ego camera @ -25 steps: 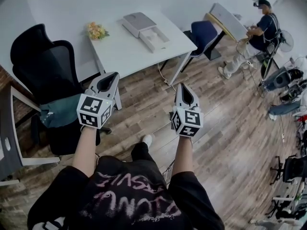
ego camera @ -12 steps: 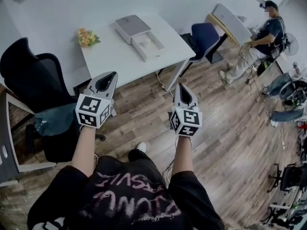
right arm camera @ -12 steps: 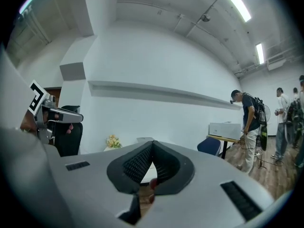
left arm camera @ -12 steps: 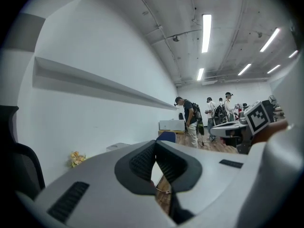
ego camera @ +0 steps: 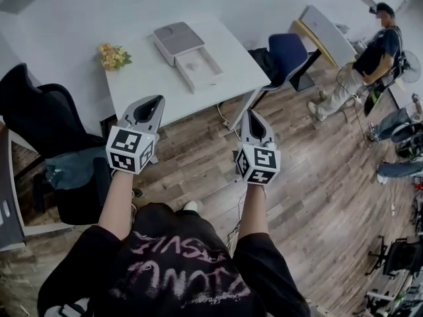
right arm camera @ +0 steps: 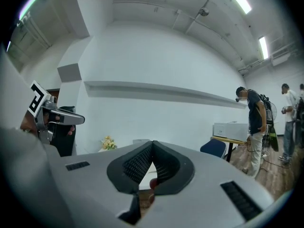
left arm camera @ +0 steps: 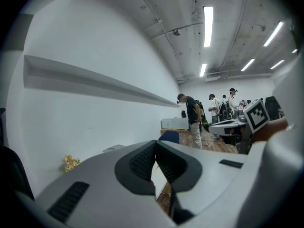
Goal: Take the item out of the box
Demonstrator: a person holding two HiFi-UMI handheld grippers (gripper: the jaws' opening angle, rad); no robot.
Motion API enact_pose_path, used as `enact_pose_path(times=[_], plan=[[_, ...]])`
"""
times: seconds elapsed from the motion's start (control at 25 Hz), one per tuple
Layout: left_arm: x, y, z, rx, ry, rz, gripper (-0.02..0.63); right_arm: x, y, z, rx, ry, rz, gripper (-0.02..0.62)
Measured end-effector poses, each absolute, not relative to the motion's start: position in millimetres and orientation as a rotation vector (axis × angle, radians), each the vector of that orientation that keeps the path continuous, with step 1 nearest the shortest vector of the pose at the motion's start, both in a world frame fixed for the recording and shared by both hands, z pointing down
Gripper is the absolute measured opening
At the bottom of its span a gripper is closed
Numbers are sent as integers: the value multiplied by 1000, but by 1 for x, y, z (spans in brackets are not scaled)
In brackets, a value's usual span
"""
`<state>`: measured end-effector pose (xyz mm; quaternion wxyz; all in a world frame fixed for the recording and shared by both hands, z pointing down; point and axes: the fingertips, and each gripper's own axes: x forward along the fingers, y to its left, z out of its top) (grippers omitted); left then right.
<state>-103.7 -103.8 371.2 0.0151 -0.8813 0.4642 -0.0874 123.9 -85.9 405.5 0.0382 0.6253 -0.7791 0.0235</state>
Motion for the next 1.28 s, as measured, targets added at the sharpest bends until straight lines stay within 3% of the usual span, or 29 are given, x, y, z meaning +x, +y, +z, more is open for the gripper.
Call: enact_pose_path(times=[1.28], plan=[[-57, -268, 408, -2778, 1450, -363, 2, 169, -240, 434, 1913, -2355, 137, 9]])
